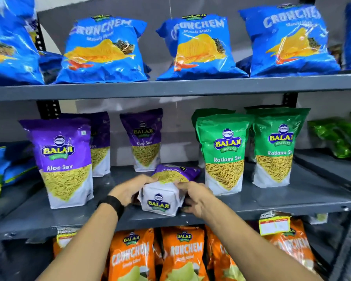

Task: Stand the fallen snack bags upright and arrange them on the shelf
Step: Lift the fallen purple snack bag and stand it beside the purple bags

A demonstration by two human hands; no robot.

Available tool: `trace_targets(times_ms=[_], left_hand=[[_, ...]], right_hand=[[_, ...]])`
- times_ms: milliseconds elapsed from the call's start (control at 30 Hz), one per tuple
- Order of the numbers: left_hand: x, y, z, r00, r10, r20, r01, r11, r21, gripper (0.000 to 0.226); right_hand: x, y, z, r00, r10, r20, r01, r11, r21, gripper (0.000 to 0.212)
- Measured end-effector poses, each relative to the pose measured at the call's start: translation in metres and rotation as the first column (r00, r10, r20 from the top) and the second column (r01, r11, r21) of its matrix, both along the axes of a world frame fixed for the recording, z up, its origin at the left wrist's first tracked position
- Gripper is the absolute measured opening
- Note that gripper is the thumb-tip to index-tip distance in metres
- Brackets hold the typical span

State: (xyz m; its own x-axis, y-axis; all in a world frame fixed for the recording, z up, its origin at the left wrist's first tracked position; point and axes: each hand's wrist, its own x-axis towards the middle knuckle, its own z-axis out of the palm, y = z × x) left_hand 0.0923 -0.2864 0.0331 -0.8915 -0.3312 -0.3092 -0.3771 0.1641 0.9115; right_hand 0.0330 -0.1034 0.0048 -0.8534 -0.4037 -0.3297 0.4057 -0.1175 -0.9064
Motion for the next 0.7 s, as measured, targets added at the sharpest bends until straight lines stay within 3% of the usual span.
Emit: trace_targets(times_ms=[67,133,367,500,700], left_hand=[[0.008,0.001,-0.007,0.995,0.013,-0.095,-0.005,0.997,0.078,0.029],[0.022,0.000,-0.012,0.988,0.029,-0.150,-0.009,0.991,0.131,0.023],[0.096,0.024,-0.023,0.842,0.045,-0.537,0.029,0.991,0.129,0.026],[0.133,0.052,-0.030,0.761,0.039,-0.648,0.013,0.997,0.076,0.028],[0.159,0.079,-0.041,0.700,0.010,-0.714,-0.025,1.000,-0.010,0.034]], right_hand=[[0.010,0.001,0.001,0.997,-0.046,-0.056,0.047,0.999,0.004,0.024],[0.024,0.004,0.000,0.993,-0.067,-0.102,0.064,0.997,-0.033,0.013],[0.087,0.037,-0.002,0.871,-0.151,-0.467,0.057,0.976,-0.210,0.070],[0.113,0.061,-0.011,0.760,-0.161,-0.630,0.062,0.982,-0.176,0.075],[0.137,0.091,-0.015,0.716,-0.145,-0.683,0.065,0.988,-0.142,0.077]])
